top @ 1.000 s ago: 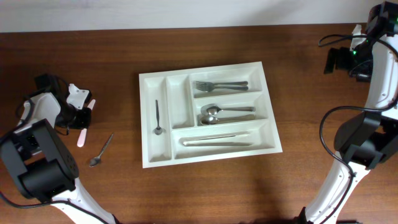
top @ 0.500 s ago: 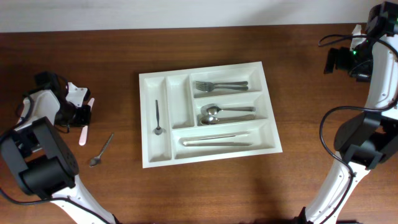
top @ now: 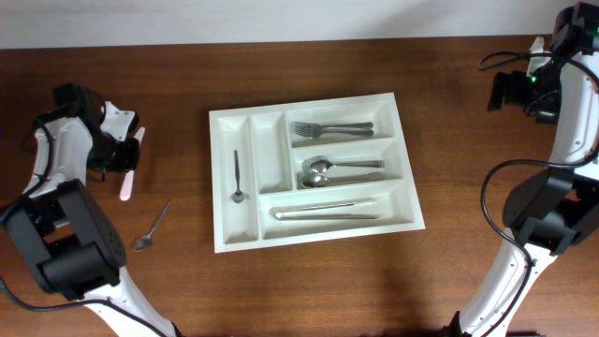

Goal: Pack container
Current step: 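Lift the knife and carry it over the tray's left narrow compartment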

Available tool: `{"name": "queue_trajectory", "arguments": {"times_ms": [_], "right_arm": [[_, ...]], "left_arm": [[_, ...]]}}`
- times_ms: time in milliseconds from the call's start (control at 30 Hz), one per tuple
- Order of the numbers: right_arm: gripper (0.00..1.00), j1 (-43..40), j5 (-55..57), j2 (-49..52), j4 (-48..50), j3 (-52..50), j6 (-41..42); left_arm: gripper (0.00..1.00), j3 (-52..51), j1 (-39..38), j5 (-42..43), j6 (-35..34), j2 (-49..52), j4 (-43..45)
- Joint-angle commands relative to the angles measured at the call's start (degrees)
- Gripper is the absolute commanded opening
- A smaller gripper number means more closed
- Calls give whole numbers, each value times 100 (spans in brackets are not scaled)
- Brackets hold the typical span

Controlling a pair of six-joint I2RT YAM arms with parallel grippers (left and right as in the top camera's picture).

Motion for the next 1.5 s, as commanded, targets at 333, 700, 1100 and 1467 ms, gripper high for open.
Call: {"name": "queue_trajectory", "arguments": {"times_ms": [333,700,1100,1467], "right_arm": [[99,26,-35,-11,-20,7,46],[99,26,-35,-11,-20,7,46],[99,26,-35,-11,-20,7,46],[99,26,-35,-11,-20,7,46]], "left_arm": [[2,120,-859,127,-1285,-636,-74],[2,120,-1705,125,-1860,-636,70],[2,120,-2492,127,-2900,-673,560],[2,120,-3261,127,-4509,-678,831]]}}
